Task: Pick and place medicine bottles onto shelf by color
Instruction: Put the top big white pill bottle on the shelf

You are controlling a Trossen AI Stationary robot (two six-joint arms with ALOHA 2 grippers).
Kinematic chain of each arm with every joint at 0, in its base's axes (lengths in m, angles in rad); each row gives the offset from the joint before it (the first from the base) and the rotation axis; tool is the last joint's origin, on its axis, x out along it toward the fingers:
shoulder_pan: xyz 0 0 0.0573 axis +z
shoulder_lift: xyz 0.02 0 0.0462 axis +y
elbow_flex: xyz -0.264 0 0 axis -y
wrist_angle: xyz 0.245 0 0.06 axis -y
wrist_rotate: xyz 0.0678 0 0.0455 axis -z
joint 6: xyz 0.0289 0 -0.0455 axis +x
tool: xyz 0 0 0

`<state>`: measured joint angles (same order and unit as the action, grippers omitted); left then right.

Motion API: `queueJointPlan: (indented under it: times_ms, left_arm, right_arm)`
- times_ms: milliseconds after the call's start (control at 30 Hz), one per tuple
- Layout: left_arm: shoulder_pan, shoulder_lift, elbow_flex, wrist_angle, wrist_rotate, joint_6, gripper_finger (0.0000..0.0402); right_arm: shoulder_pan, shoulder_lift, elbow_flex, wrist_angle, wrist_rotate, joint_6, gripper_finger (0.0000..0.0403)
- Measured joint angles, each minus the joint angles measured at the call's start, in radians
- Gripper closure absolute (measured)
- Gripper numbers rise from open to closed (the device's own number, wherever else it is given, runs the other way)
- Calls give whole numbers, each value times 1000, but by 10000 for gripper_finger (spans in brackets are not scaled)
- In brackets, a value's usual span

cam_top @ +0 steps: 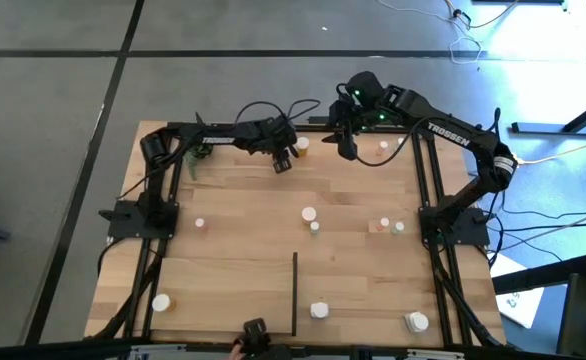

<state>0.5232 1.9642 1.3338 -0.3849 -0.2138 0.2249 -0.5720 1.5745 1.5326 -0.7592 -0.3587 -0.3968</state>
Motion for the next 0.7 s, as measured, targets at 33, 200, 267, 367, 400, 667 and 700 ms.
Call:
queueJointPlan:
  times_ms: [33, 200, 267, 367, 400, 667, 700]
  left_arm:
    - [0, -5, -1, -14, 10, -9, 241]
    - [8, -56, 5, -83, 84, -59, 242]
    - [8, -90, 8, -116, 89, -65, 242]
    - [8, -147, 8, -193, 92, -66, 242]
    - [8, -168, 8, -213, 92, -66, 242]
    - [-26, -377, 8, -388, 98, -135, 242]
    - [-34, -406, 8, -406, 97, -147, 242]
  right_arm:
    - [0, 0, 0, 0, 0, 0, 228]
    - [0, 0, 0, 0, 0, 0, 228]
    - [0, 0, 0, -2, 0, 0, 228]
    - [-1, 0, 0, -2, 0, 0, 228]
    - [-1, 0, 0, -2, 0, 0, 228]
    - [-1, 0, 0, -2, 0, -1, 228]
    - [-1, 0, 0, -3, -1, -2, 228]
